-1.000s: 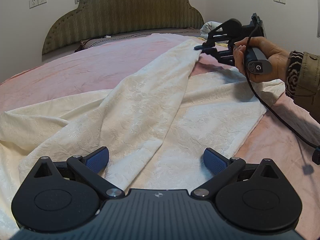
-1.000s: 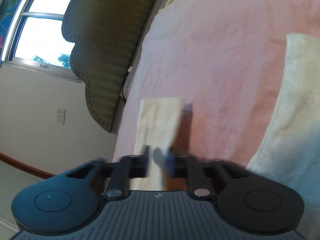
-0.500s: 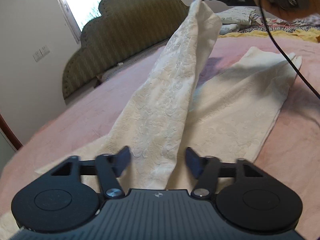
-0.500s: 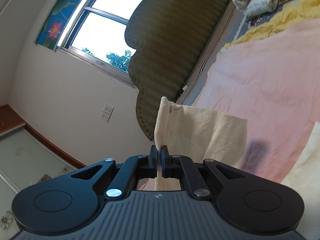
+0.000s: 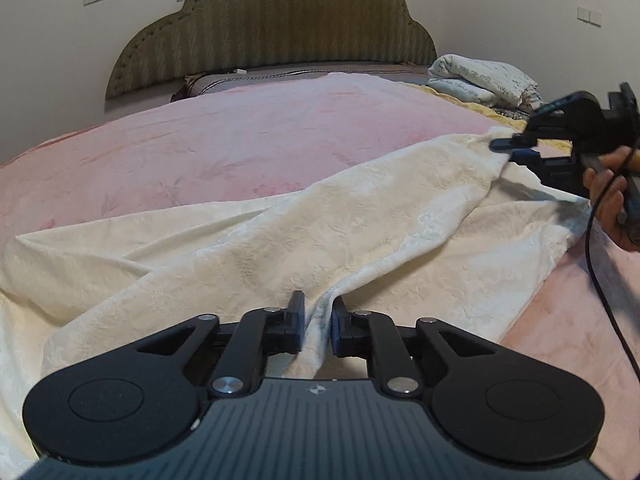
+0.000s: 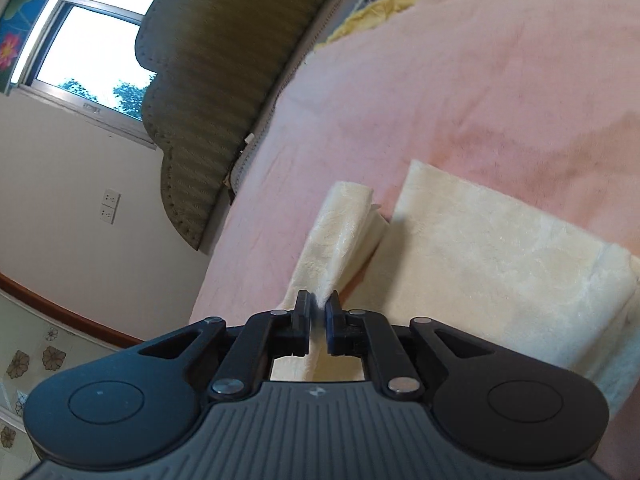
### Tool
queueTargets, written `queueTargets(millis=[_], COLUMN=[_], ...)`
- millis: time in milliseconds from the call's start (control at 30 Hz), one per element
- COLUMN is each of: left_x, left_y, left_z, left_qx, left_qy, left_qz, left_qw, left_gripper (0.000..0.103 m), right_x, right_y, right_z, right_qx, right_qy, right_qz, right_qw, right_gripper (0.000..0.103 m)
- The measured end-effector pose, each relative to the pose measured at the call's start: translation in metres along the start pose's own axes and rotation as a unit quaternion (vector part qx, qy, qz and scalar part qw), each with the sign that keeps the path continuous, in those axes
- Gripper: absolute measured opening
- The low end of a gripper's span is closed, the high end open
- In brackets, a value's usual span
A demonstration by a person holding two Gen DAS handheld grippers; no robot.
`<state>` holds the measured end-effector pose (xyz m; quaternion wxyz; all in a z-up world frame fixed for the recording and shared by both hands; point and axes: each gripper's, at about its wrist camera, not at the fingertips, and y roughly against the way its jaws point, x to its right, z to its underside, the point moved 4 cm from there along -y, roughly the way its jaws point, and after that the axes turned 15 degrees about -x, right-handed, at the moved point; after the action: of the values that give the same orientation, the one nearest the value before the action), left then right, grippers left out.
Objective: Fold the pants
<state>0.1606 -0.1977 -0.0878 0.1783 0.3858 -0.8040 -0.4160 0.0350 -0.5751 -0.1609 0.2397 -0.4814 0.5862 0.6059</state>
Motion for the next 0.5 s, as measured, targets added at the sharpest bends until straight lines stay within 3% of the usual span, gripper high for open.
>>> queueTargets(millis=[167,200,333,400,467,500], left_x=[0.011,0.009,-0.015,-0.035,-0.049,-0.052], left_y=[-0.001,-0.002,0.005,0.031,0.07,0.087], left_z=[0.003,0.002,-0.012,-0.032,-0.049,-0.055], left_qx=[0.013,0.012,0.013,0.083,0.182,0.218], left_qy=[-0.042,-0.039,0.036,0.08,0.114,0.123], left_qz=[-0.032,-0.028,0.012,-0.026,-0.047,-0.048], left_qw=[0.9985,0.9988,0.9992,0.993,0.9755,0.9669], left_gripper=[0.025,0.014,0.009,0.009,0.009,0.01], right_x=[0.005,0.005,-0.027,-0.064,-0.117,-0.142], right_y=[-0.02,-0.024,-0.031,-0.028,-0.01,0.004], right_z=[-0.009,-0.01,-0.026,-0.038,-0.04,-0.037], right_qx=[-0.013,-0.018,-0.015,-0.007,0.029,0.055], right_qy=[-0.026,-0.03,0.024,0.053,0.126,0.173], right_qz=[-0.026,-0.029,-0.023,-0.054,-0.11,-0.135], right_qw=[0.999,0.999,0.999,0.997,0.985,0.974], right_gripper=[0.01,0.01,0.005,0.005,0.005,0.005])
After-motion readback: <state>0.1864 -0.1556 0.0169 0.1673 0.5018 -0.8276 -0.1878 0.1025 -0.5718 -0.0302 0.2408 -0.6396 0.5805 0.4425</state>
